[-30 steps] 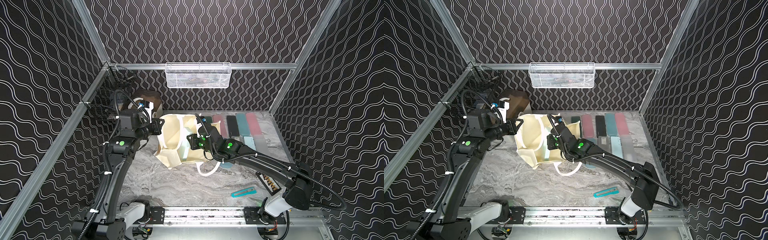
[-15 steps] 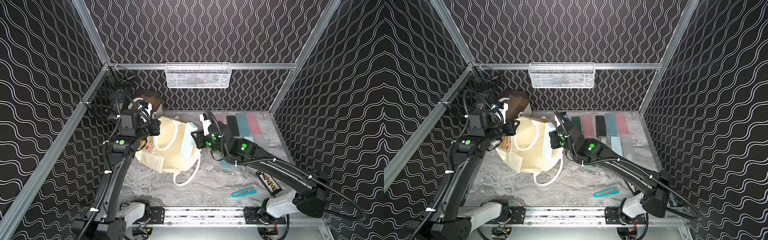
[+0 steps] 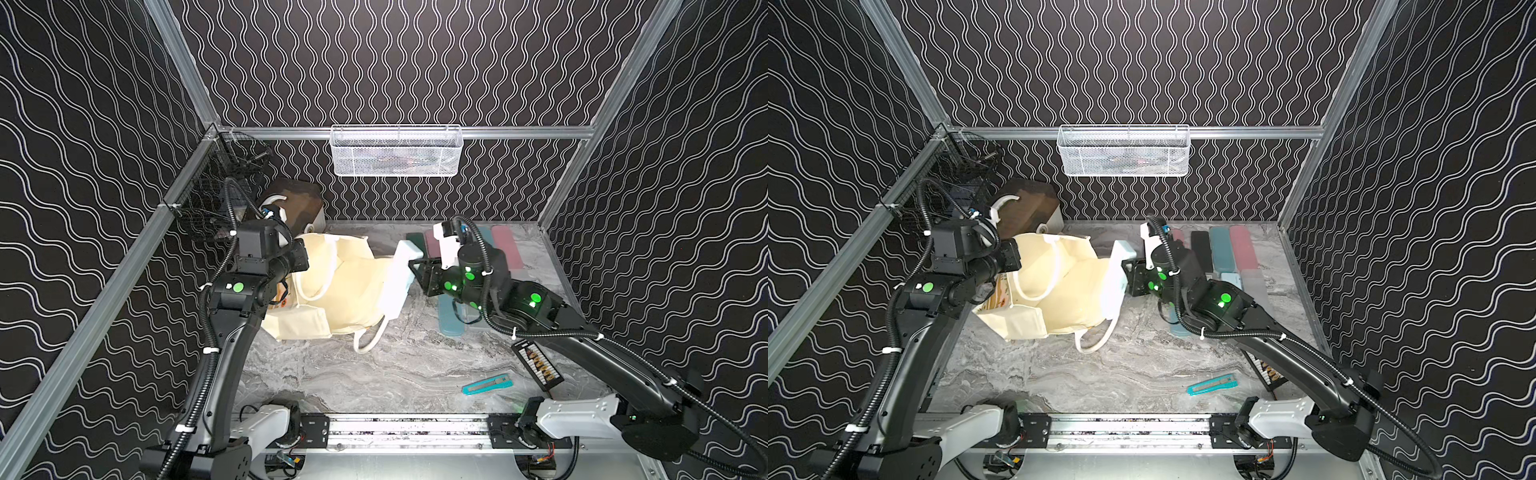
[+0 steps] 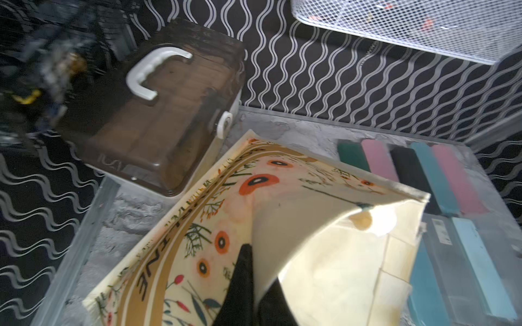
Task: Take out the pencil case from the canvas bag
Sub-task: Place the pencil case at the center of the board.
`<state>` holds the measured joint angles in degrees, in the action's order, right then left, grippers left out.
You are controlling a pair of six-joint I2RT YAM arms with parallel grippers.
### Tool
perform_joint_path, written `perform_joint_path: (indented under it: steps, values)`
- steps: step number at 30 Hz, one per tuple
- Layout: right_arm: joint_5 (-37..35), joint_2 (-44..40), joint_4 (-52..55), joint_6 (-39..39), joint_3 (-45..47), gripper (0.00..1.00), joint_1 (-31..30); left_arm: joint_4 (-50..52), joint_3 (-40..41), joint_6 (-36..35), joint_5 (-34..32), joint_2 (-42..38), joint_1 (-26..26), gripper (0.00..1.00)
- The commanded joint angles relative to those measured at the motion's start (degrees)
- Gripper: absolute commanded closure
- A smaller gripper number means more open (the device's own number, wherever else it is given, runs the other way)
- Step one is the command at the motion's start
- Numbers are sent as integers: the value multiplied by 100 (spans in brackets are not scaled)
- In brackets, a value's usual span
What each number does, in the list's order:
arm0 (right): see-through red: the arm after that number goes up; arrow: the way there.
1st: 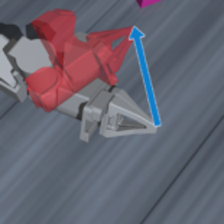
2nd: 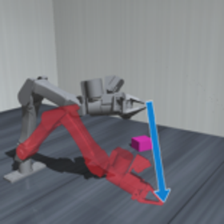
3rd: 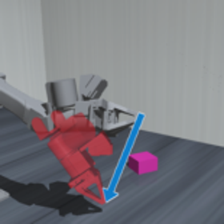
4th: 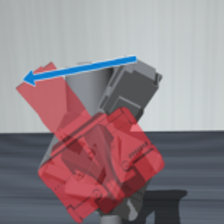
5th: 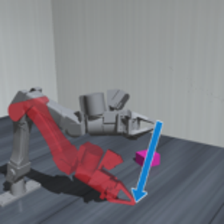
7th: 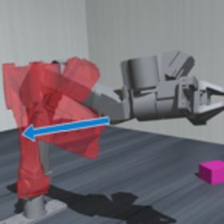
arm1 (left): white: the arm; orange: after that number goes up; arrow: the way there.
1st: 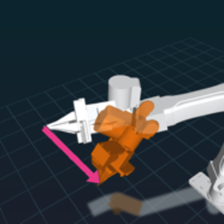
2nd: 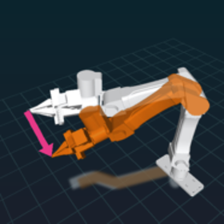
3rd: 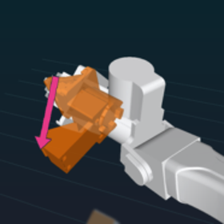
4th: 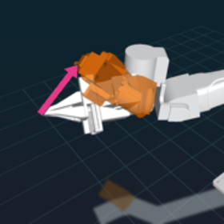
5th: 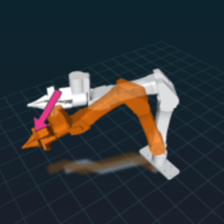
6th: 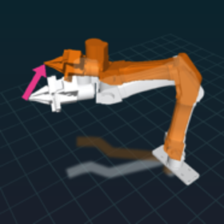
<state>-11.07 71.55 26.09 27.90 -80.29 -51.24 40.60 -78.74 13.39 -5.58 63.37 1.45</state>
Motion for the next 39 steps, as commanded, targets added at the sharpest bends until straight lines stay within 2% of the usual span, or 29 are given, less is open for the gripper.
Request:
perform_joint_path:
  steps: [1, 6, 11, 19, 29, 39]
  values:
    - [362, -112, 347, 80, 47, 79, 407, 31, -14, -3, -1184, -154, -5, 100]
    - [743, 78, 977, 0, 92, 79, 1165, 207, -157, -138, -1708, -229, -5, 100]
    - [1094, 870, 1864, -54, -255, 81, 1659, 364, -366, -133, -1802, -264, -5, 100]
    - [2101, 2178, 2621, -244, -795, 80, 2206, 441, -457, -187, -1538, -253, -3, 100]
    - [3940, 3872, 3294, -770, -1515, 80, 2887, 419, -480, -231, -1104, -167, -5, 100]
    - [4739, 4822, 3117, -926, -1829, 79, 3171, 449, -527, -183, -773, -119, -5, 100]
